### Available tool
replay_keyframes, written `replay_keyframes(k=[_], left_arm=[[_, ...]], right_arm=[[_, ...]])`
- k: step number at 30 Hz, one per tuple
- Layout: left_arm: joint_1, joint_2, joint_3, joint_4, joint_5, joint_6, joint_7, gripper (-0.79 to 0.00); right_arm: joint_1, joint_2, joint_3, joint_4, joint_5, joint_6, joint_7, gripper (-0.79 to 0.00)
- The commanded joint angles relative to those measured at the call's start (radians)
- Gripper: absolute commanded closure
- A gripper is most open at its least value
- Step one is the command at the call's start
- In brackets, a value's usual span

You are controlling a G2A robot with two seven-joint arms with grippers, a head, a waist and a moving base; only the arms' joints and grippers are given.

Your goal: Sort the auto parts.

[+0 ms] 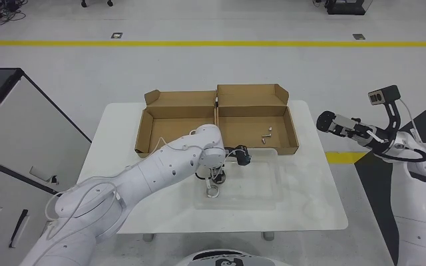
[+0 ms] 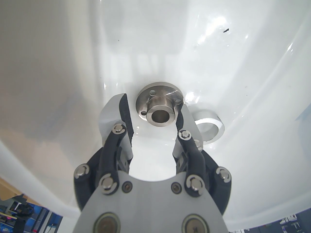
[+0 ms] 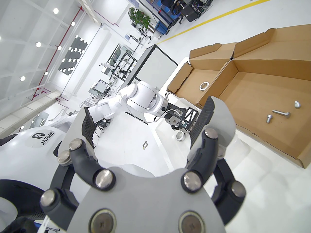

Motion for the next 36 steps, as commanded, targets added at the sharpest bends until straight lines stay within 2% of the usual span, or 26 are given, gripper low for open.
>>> replay_keyframes(k=[1, 5, 8, 12, 13, 14, 26, 31, 36], left_arm=[[-0.001, -0.002, -0.002, 0.001, 0.003, 0.002, -0.003, -0.453], [0.002, -0.003, -0.007, 0.002, 0.008, 0.008, -0.006, -0.443], [0.005, -0.004, -0.011, 0.004, 0.01, 0.006, -0.006, -0.366], [0.011, -0.006, -0.014, 0.009, 0.012, 0.004, -0.007, -0.179], [0.011, -0.006, -0.015, 0.01, 0.013, 0.004, -0.007, -0.071], [0.012, -0.007, -0.016, 0.011, 0.014, 0.003, -0.007, 0.0], [0.015, 0.0, -0.041, -0.029, 0.024, 0.003, -0.027, 0.0], [0.02, 0.019, -0.071, -0.111, 0.019, 0.008, -0.061, 0.0], [0.023, 0.052, -0.091, -0.231, 0.013, 0.043, -0.097, 0.0]], right_arm=[[0.0, 0.0, 0.0, 0.0, 0.0, 0.0, 0.0, -0.785], [0.0, 0.0, 0.0, 0.0, 0.0, 0.0, 0.0, -0.785], [0.0, 0.0, 0.0, 0.0, 0.0, 0.0, 0.0, -0.785], [0.0, 0.0, 0.0, 0.0, 0.0, 0.0, 0.0, -0.785], [0.0, 0.0, 0.0, 0.0, 0.0, 0.0, 0.0, -0.785], [0.0, 0.0, 0.0, 0.0, 0.0, 0.0, 0.0, -0.785], [0.0, 0.0, 0.0, 0.0, 0.0, 0.0, 0.0, -0.785], [0.0, 0.0, 0.0, 0.0, 0.0, 0.0, 0.0, -0.785], [0.0, 0.0, 0.0, 0.0, 0.0, 0.0, 0.0, -0.785]])
